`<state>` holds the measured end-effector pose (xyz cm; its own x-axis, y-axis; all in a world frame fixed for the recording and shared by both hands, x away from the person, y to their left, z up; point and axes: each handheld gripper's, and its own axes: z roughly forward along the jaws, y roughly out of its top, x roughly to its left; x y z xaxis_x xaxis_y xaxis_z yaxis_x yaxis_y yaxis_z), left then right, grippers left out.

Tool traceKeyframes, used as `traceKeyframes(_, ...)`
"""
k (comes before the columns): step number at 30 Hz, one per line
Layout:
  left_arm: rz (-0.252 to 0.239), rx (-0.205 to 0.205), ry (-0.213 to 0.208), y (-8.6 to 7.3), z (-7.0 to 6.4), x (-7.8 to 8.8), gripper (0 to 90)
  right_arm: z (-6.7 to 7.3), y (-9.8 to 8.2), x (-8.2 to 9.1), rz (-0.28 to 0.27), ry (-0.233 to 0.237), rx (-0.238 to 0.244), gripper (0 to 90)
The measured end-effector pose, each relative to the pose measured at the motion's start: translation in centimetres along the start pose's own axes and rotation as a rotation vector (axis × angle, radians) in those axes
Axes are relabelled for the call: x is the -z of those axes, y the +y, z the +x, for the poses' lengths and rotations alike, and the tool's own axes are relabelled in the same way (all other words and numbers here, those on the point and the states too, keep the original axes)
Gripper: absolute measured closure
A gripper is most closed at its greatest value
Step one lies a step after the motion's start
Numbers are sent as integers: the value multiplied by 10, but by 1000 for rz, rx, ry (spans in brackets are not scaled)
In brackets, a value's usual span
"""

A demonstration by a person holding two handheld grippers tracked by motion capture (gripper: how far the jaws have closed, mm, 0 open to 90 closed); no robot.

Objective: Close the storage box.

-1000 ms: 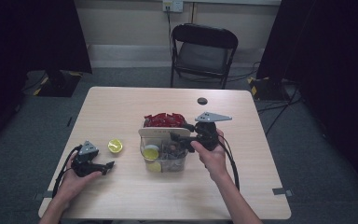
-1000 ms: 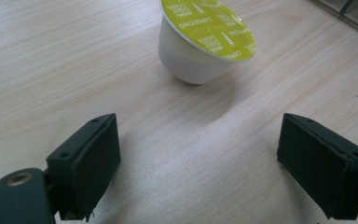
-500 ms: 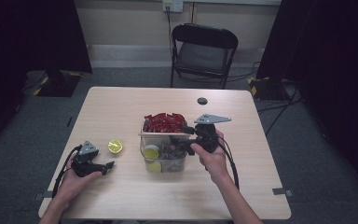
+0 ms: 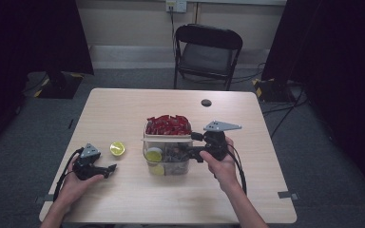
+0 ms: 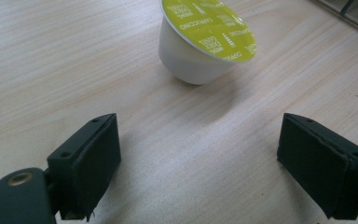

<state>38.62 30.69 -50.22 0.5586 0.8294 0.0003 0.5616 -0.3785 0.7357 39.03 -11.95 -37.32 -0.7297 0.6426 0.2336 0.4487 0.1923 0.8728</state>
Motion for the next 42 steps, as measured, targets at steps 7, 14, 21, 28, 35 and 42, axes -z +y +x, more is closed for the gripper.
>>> traceKeyframes(7,0,0,0,1,1,-1,125,0,-4,3,-9,-16,0,275)
traceKeyframes(14,0,0,-1,1,1,-1,125,2,-8,0,9,-45,-21,176)
traceKeyframes(21,0,1,-1,1,1,-1,125,-2,-12,1,20,-56,-25,167)
traceKeyframes(28,0,1,-1,1,1,-1,125,-3,-17,1,47,-61,-36,143)
traceKeyframes(35,1,1,-1,1,1,-1,125,-6,-25,2,57,-58,-53,143)
traceKeyframes(42,4,-4,-1,1,1,-1,124,-5,-32,-4,73,-58,-39,143)
